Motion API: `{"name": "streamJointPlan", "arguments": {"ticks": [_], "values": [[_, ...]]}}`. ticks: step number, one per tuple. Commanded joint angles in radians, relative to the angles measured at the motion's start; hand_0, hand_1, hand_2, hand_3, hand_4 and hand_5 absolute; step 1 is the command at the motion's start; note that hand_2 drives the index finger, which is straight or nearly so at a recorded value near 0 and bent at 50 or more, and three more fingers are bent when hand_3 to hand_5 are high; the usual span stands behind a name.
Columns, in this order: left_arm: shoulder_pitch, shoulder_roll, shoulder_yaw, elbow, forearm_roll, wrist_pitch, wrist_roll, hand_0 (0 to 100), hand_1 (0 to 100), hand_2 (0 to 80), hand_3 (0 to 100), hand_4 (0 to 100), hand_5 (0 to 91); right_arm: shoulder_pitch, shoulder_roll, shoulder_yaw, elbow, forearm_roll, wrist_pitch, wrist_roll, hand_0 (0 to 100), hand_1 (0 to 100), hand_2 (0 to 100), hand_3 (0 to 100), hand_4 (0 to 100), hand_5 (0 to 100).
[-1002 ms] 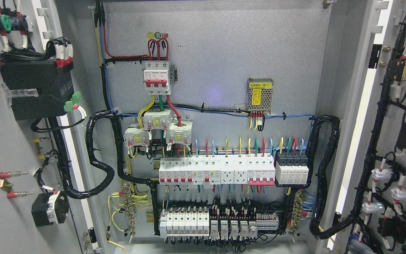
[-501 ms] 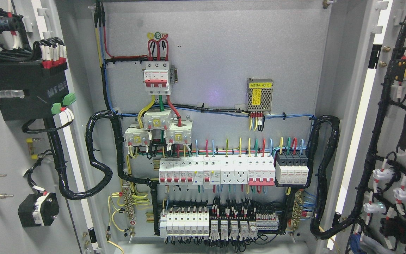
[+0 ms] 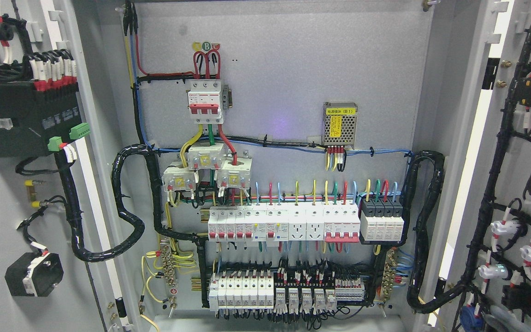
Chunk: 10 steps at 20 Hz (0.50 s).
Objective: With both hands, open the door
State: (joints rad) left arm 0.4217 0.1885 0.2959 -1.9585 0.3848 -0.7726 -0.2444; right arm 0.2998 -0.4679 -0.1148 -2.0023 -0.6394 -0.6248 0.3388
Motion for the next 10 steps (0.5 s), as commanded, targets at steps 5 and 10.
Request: {"name": "streamJointPlan", "arguments": {"ticks": [5,10], "values": [[-0.031,0.1,0.121,0.148,0.071,-0.343,-0.004,0,0,0.0,0,0,0.0,0.018,0.006,-0.046,0.008,-0.005,-0.004,0.006,38,0,0,0,0,0],[-0.055,0.129,0.149,0.188,0.103,-0.326,-0.004,0,0,0.0,0,0,0.0,0.027,0.006,-0.062,0.008,-0.006,-0.004,0.006,38,0,0,0,0,0]]}}
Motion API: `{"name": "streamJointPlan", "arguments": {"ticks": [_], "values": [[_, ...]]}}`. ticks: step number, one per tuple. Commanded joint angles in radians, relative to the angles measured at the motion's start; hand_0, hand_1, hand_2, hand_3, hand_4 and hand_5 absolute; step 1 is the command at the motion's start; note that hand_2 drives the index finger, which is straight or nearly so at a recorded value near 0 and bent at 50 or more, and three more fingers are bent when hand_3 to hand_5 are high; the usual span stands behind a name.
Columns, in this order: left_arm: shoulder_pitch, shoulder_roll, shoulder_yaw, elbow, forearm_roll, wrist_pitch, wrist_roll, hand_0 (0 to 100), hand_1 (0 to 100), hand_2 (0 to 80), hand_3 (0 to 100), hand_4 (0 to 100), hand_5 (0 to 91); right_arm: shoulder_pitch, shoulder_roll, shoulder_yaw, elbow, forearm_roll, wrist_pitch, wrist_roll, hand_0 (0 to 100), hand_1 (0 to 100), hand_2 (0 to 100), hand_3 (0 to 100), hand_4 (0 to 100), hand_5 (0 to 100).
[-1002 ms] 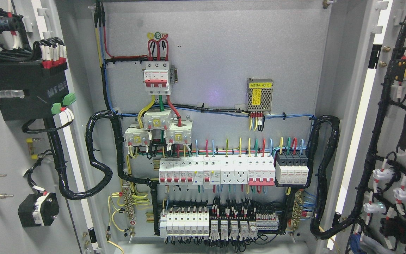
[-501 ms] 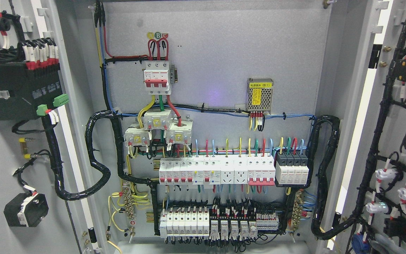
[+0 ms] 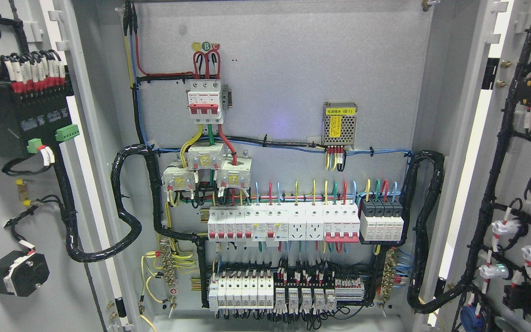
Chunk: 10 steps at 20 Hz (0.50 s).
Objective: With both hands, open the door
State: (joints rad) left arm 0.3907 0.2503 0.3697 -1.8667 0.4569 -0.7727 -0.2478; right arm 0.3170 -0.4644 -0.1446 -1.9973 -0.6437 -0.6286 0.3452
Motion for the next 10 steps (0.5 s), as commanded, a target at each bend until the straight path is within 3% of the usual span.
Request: {"name": "streamJointPlan", "arguments": {"ticks": [1,10], "values": [[-0.033,0.076,0.081,0.104,0.045,-0.315,-0.001,0,0,0.0,0,0,0.0,0.01,0.003,-0.033,0.005,-0.01,0.0,0.0,38,0,0,0,0,0],[-0.125,0.144,0.098,0.241,0.062,-0.292,-0.001,0,0,0.0,0,0,0.0,0.034,0.003,-0.062,0.009,-0.028,0.0,0.001,38,0,0,0,0,0]]}}
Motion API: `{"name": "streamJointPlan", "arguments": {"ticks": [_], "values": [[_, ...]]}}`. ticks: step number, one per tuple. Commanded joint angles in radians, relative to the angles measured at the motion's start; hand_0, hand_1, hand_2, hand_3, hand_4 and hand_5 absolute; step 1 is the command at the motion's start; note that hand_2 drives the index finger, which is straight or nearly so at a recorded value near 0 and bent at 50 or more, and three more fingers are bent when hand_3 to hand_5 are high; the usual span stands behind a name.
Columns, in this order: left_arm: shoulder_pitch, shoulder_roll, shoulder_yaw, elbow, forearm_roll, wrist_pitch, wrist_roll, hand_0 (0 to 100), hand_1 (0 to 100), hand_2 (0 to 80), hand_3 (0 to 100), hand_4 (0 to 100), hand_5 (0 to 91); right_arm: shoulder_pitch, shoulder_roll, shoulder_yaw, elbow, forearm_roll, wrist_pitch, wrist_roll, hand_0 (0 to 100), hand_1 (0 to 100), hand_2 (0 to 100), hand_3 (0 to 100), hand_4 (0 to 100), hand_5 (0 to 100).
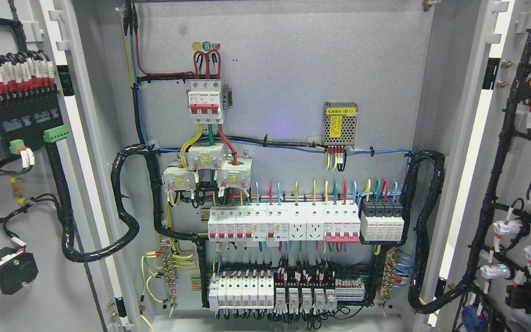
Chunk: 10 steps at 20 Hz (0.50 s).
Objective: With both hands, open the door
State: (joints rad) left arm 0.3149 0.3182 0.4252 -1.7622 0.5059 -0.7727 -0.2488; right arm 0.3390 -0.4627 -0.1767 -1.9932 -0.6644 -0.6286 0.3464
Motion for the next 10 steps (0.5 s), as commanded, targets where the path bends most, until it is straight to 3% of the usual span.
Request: {"name": "streamJointPlan", "arguments": {"ticks": [1,10], "values": [[-0.059,0.084,0.043,0.148,0.017,-0.292,0.0,0,0,0.0,0,0,0.0,0.012,0.001,-0.03,0.005,-0.008,0.0,0.0,38,0,0,0,0,0],[-0.155,0.157,0.053,0.314,0.048,-0.286,-0.001,0,0,0.0,0,0,0.0,0.021,0.003,-0.058,0.005,-0.014,-0.002,0.0,38,0,0,0,0,0]]}}
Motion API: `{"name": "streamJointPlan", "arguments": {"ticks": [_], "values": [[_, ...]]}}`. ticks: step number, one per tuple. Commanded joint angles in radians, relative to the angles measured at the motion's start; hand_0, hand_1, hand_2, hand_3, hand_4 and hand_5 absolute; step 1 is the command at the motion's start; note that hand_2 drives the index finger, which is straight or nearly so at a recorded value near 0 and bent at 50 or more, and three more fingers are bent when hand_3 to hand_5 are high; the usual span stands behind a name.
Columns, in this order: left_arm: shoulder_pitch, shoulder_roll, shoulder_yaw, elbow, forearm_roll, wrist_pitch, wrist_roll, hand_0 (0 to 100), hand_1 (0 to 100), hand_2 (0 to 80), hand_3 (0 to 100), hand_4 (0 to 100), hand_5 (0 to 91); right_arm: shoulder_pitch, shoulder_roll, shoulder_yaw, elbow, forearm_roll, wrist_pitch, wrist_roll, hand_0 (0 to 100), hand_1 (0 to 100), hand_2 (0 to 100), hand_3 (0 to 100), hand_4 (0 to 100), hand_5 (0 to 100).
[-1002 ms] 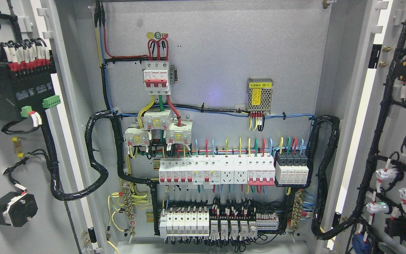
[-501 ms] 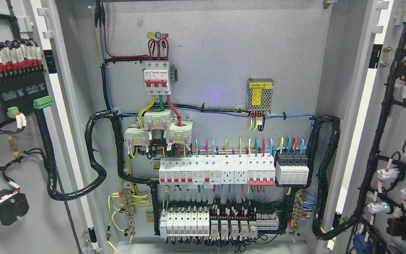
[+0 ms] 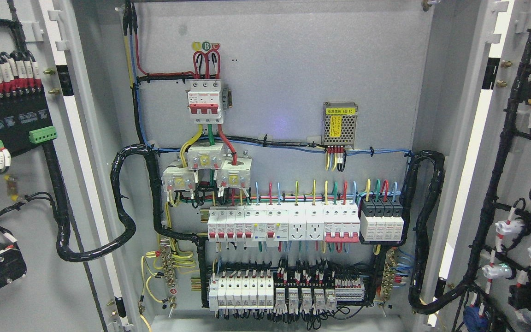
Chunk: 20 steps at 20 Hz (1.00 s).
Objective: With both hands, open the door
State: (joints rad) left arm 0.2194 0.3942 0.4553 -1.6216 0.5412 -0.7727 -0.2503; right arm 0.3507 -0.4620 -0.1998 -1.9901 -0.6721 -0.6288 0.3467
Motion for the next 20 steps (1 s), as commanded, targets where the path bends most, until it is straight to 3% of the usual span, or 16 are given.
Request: {"name": "streamJointPlan", "arguments": {"ticks": [1,8,14,20], "values": [[-0.066,0.086,0.023,0.186,0.013,-0.271,0.0,0,0,0.0,0,0,0.0,0.017,0.002,-0.038,0.002,-0.018,-0.002,0.0,38,0,0,0,0,0],[-0.123,0.104,0.023,0.246,0.013,-0.157,0.002,0,0,0.0,0,0,0.0,0.037,0.002,-0.055,0.001,-0.027,-0.006,0.0,38,0,0,0,0,0],[-0.147,0.12,0.025,0.267,0.011,-0.004,0.003,0,0,0.0,0,0,0.0,0.05,0.002,-0.07,0.002,-0.029,-0.006,0.002,38,0,0,0,0,0],[-0.198,0.141,0.025,0.338,0.011,0.039,0.003,0,0,0.0,0,0,0.0,0.059,0.008,-0.072,0.001,-0.029,-0.012,0.003,38,0,0,0,0,0]]}}
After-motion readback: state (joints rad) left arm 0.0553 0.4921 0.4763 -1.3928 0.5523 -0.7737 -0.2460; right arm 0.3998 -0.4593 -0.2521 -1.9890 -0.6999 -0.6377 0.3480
